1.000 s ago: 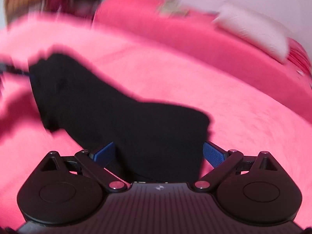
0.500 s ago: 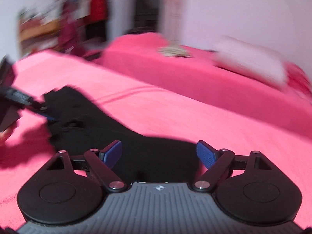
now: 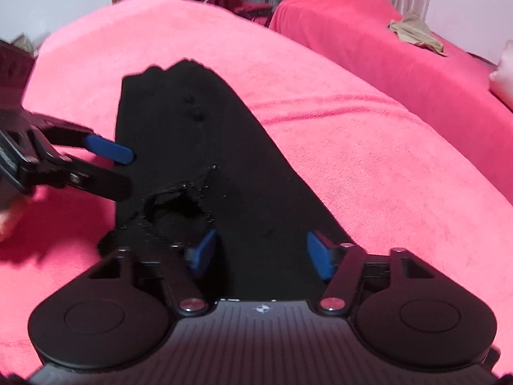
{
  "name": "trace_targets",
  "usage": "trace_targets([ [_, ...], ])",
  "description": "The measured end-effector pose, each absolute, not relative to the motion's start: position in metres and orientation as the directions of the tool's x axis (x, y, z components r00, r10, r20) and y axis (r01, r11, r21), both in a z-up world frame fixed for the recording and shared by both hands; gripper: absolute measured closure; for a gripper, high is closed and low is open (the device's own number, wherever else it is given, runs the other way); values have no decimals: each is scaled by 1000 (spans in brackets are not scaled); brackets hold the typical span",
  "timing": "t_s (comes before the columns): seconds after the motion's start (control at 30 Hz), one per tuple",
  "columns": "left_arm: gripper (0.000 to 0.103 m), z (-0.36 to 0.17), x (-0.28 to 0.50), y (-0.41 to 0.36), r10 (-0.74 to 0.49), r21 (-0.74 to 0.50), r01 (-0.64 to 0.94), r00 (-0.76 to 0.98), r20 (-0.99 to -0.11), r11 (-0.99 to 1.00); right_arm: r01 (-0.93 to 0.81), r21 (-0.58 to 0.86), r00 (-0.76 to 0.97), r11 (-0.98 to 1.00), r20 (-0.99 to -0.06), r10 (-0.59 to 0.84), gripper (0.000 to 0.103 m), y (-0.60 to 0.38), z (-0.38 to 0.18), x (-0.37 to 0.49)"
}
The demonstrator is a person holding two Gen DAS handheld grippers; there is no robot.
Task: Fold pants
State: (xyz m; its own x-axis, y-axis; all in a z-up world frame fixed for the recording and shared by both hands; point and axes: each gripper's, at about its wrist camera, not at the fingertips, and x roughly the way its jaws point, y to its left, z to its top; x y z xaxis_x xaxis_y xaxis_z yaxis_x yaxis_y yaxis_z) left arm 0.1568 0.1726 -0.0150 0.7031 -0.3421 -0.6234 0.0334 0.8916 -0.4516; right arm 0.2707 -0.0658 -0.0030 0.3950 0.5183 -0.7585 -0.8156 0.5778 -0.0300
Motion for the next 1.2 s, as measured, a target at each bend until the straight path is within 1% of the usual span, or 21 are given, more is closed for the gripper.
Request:
trace_targets([
  [0.1,0,-14,158,171,-330,-438,34,710,-623,898,-797,-85,454,598,-737,501,83,-73,2,253],
  [0.13,0,-14,157,172,-327,-437,32,713,-621,899,-788,-89,470,609,-726,502,89,-75,6,251],
  [0.2,0,-12,157,172,-318,-434,27,722,-614,901,-765,-33,481,643,-694,536,89,-83,21,254],
  [0.27,0,-10,157,172,-296,-419,17,733,-612,908,-731,-16,529,682,-644,553,89,-89,31,258],
  [0.33,0,-9,156,172,-286,-414,9,736,-613,910,-660,-29,598,751,-624,502,89,-90,24,265],
  [0.4,0,-8,157,172,-282,-411,2,731,-621,912,-600,-47,601,798,-686,411,84,-87,3,277],
  [0.43,0,-6,157,171,-283,-408,4,729,-624,913,-602,-54,580,796,-715,390,82,-86,-3,279],
  [0.47,0,-4,157,169,-284,-403,12,728,-624,915,-611,-43,585,791,-698,414,82,-91,0,274],
  [0.5,0,0,159,168,-280,-391,19,729,-624,920,-612,-21,591,790,-676,440,76,-99,8,269],
  [0.57,0,10,162,164,-264,-358,33,739,-619,933,-586,18,634,810,-612,472,37,-122,30,261],
  [0.6,0,16,163,161,-262,-351,41,746,-612,936,-557,30,674,830,-568,472,31,-138,42,256],
  [0.7,0,32,174,147,-292,-356,85,759,-582,931,-471,127,728,873,-502,466,30,-182,61,248],
  [0.77,0,34,186,131,-315,-354,115,750,-581,928,-438,181,727,880,-505,465,30,-202,54,242],
  [0.8,0,30,193,122,-322,-350,126,743,-587,928,-422,187,717,887,-529,453,30,-209,43,238],
  [0.87,0,15,205,103,-312,-307,140,712,-629,941,-397,187,673,899,-607,423,30,-220,17,237],
  [0.9,0,4,213,97,-281,-271,126,687,-670,954,-394,174,661,903,-629,410,30,-226,5,236],
  [0.93,0,-9,219,94,-244,-236,102,654,-716,966,-404,162,668,900,-619,412,30,-233,1,231],
  [0.97,0,-18,220,96,-240,-235,93,631,-738,967,-406,164,676,899,-608,416,26,-241,4,227],
  [1.03,0,-15,209,107,-264,-276,87,656,-707,957,-356,144,700,923,-614,365,19,-251,19,228],
  [1.1,0,-3,196,120,-255,-299,53,675,-693,953,-353,73,752,933,-571,329,19,-247,42,229],
  [1.2,0,17,166,144,-263,-344,43,734,-626,938,-454,111,722,884,-536,438,17,-219,73,242],
])
